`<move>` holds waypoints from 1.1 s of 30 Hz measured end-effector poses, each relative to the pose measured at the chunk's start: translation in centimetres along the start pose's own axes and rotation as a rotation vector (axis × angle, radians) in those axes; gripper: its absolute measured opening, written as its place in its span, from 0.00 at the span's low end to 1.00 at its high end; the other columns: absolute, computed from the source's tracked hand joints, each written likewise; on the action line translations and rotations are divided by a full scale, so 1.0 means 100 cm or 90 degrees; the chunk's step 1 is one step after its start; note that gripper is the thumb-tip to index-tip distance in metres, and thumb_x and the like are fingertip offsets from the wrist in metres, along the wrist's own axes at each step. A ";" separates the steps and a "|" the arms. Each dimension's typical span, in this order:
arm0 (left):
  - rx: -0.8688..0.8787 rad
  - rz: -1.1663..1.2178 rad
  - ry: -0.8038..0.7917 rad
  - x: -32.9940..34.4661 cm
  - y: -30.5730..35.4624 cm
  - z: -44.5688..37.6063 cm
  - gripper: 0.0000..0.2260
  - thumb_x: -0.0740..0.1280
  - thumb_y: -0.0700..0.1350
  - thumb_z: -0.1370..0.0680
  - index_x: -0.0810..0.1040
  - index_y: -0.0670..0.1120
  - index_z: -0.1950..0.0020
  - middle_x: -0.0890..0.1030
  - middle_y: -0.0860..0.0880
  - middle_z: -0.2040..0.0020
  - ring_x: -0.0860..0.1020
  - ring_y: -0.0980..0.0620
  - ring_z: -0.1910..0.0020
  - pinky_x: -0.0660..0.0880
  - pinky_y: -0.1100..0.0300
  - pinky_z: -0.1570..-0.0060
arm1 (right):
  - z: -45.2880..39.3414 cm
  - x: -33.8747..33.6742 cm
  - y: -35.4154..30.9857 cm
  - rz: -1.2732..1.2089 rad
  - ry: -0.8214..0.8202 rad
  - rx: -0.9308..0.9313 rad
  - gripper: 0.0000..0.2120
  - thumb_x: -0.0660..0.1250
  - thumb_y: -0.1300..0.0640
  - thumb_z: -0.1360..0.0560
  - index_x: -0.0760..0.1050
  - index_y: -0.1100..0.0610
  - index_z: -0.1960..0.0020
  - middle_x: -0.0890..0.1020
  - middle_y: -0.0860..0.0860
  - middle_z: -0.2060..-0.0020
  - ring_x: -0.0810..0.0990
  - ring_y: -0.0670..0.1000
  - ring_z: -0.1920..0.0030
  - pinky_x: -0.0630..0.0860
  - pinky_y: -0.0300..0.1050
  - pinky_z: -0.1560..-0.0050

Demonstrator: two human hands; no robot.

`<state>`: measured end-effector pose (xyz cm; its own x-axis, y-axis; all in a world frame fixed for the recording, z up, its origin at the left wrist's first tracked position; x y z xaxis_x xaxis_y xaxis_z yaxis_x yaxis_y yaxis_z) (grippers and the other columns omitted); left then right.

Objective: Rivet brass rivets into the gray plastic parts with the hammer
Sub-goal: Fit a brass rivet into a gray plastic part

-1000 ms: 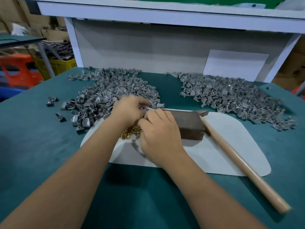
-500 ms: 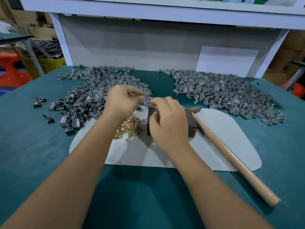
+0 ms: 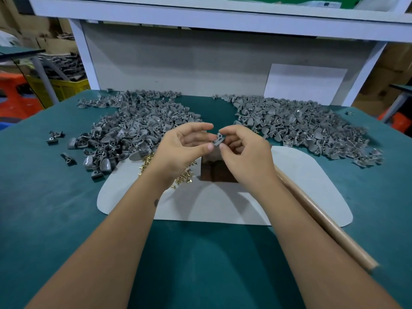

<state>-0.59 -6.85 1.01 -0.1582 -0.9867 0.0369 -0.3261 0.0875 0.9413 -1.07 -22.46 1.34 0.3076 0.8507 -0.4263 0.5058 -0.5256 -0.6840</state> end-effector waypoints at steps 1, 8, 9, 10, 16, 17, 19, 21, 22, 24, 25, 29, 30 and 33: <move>-0.006 0.006 -0.001 0.000 0.000 0.000 0.16 0.72 0.32 0.28 0.80 0.48 0.44 0.86 0.52 0.56 0.84 0.57 0.54 0.78 0.66 0.51 | 0.000 0.002 0.000 -0.004 0.005 0.002 0.12 0.69 0.64 0.29 0.78 0.49 0.51 0.79 0.44 0.63 0.76 0.42 0.62 0.75 0.34 0.58; -0.012 0.040 -0.001 0.001 0.002 -0.002 0.12 0.73 0.34 0.28 0.82 0.45 0.47 0.87 0.49 0.55 0.84 0.54 0.54 0.80 0.64 0.53 | 0.006 0.008 -0.002 0.054 0.063 -0.004 0.09 0.68 0.57 0.30 0.73 0.44 0.53 0.77 0.41 0.65 0.75 0.44 0.63 0.77 0.51 0.60; -0.013 0.044 0.000 0.001 0.002 -0.002 0.11 0.73 0.34 0.29 0.83 0.45 0.48 0.87 0.48 0.56 0.84 0.53 0.54 0.80 0.64 0.51 | 0.007 0.008 -0.004 0.065 0.073 -0.001 0.09 0.68 0.55 0.30 0.72 0.44 0.53 0.76 0.41 0.66 0.75 0.44 0.63 0.77 0.51 0.61; -0.014 0.044 0.000 0.002 0.002 -0.002 0.11 0.73 0.35 0.30 0.83 0.44 0.49 0.86 0.48 0.56 0.84 0.52 0.54 0.80 0.63 0.50 | 0.007 0.007 -0.005 0.071 0.080 0.001 0.09 0.68 0.53 0.30 0.71 0.44 0.52 0.76 0.41 0.67 0.75 0.44 0.64 0.77 0.51 0.62; 0.001 0.054 0.063 0.004 -0.004 -0.004 0.09 0.74 0.33 0.29 0.84 0.44 0.52 0.87 0.48 0.57 0.84 0.54 0.55 0.80 0.63 0.50 | 0.010 0.002 -0.010 0.115 0.102 0.001 0.06 0.69 0.55 0.28 0.75 0.50 0.52 0.77 0.43 0.64 0.75 0.46 0.63 0.76 0.49 0.62; 0.004 0.052 0.085 0.001 -0.004 -0.005 0.10 0.74 0.32 0.29 0.83 0.45 0.52 0.87 0.50 0.57 0.84 0.55 0.55 0.79 0.64 0.52 | 0.011 0.003 -0.012 0.163 0.110 -0.046 0.04 0.69 0.56 0.27 0.75 0.52 0.54 0.76 0.44 0.64 0.74 0.46 0.63 0.75 0.49 0.63; 0.009 0.048 0.125 -0.007 -0.004 -0.006 0.13 0.74 0.31 0.30 0.83 0.47 0.51 0.86 0.52 0.56 0.84 0.57 0.54 0.79 0.66 0.54 | 0.015 0.008 -0.020 0.257 0.093 -0.174 0.03 0.69 0.58 0.28 0.76 0.56 0.60 0.77 0.48 0.65 0.74 0.49 0.63 0.73 0.47 0.65; 0.009 0.047 0.157 -0.015 -0.006 -0.007 0.16 0.74 0.30 0.29 0.81 0.48 0.49 0.86 0.53 0.54 0.83 0.56 0.51 0.79 0.65 0.53 | 0.020 0.017 -0.025 0.326 0.015 -0.273 0.03 0.69 0.59 0.30 0.78 0.57 0.61 0.79 0.50 0.65 0.74 0.53 0.61 0.70 0.46 0.61; 0.008 0.048 0.169 -0.019 -0.007 -0.007 0.17 0.73 0.30 0.29 0.81 0.48 0.48 0.86 0.53 0.53 0.83 0.55 0.49 0.79 0.63 0.52 | 0.022 0.023 -0.028 0.371 -0.038 -0.310 0.03 0.69 0.58 0.30 0.79 0.57 0.60 0.79 0.51 0.63 0.74 0.54 0.59 0.68 0.47 0.58; 0.003 0.049 0.189 -0.023 -0.009 -0.008 0.18 0.73 0.29 0.29 0.80 0.48 0.46 0.85 0.52 0.52 0.83 0.54 0.48 0.79 0.63 0.51 | 0.026 0.035 -0.030 0.469 -0.127 -0.360 0.05 0.68 0.55 0.31 0.79 0.56 0.58 0.80 0.51 0.60 0.73 0.55 0.54 0.65 0.47 0.52; 0.000 0.048 0.198 -0.024 -0.011 -0.008 0.18 0.73 0.29 0.29 0.80 0.48 0.46 0.85 0.51 0.51 0.83 0.55 0.48 0.79 0.63 0.51 | 0.029 0.040 -0.030 0.506 -0.154 -0.376 0.07 0.66 0.54 0.30 0.80 0.56 0.57 0.80 0.50 0.59 0.73 0.55 0.52 0.64 0.48 0.50; -0.028 0.039 0.230 -0.025 -0.013 -0.010 0.17 0.74 0.30 0.29 0.80 0.49 0.47 0.85 0.51 0.51 0.83 0.55 0.49 0.80 0.62 0.49 | 0.033 0.056 -0.034 0.564 -0.210 -0.382 0.07 0.65 0.53 0.28 0.82 0.51 0.56 0.82 0.46 0.59 0.74 0.53 0.48 0.57 0.46 0.47; -0.035 0.036 0.231 -0.025 -0.014 -0.011 0.17 0.74 0.31 0.29 0.80 0.49 0.46 0.84 0.51 0.52 0.83 0.55 0.50 0.80 0.63 0.50 | 0.034 0.057 -0.035 0.563 -0.215 -0.374 0.05 0.66 0.53 0.28 0.81 0.50 0.57 0.82 0.46 0.60 0.74 0.52 0.49 0.57 0.46 0.47; -0.055 0.025 0.234 -0.024 -0.015 -0.012 0.18 0.74 0.31 0.29 0.80 0.49 0.45 0.82 0.50 0.52 0.82 0.55 0.52 0.79 0.64 0.51 | 0.033 0.055 -0.035 0.550 -0.213 -0.357 0.02 0.68 0.53 0.29 0.80 0.49 0.59 0.81 0.45 0.62 0.76 0.51 0.52 0.58 0.45 0.50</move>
<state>1.37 -4.75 -0.06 0.1805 -0.9675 0.1773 -0.2448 0.1303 0.9608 -3.84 -15.96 -0.60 0.5445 0.1044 -0.8323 0.5461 -0.7973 0.2572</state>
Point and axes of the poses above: each hand's wrist, its own z-axis away from the middle knuckle, its own x-axis out of the palm, y = z × x, the point moved 1 cm from there along -z, towards the middle knuckle
